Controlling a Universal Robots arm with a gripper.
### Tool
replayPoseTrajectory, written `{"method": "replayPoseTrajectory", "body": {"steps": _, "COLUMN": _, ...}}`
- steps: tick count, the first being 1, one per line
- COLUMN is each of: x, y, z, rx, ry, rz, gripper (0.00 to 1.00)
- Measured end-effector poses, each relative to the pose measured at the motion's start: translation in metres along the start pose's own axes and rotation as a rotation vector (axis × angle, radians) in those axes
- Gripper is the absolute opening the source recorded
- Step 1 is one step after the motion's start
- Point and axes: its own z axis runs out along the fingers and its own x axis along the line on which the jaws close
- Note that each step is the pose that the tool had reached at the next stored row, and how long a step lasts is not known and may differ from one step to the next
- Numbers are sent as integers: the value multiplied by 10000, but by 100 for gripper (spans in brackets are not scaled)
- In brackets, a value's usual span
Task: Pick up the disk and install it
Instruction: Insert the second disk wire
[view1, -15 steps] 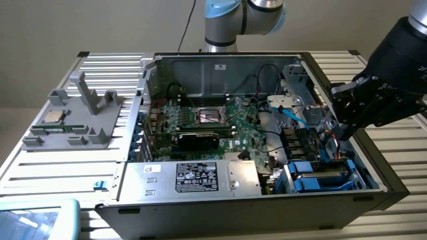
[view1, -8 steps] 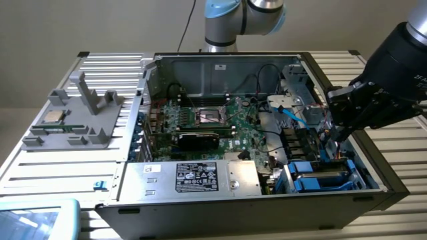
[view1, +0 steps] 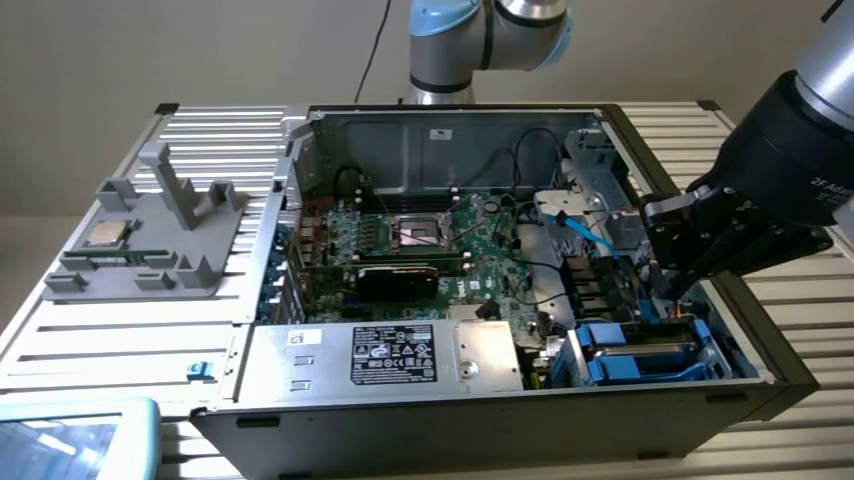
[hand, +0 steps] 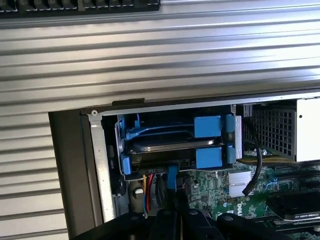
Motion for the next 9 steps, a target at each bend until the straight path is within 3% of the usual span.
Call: {"method": "replayPoseTrajectory", "body": {"steps": 9, "x": -9, "y": 96, "z": 145, "rx": -1, "ry": 0, "rz": 0, "gripper": 11}}
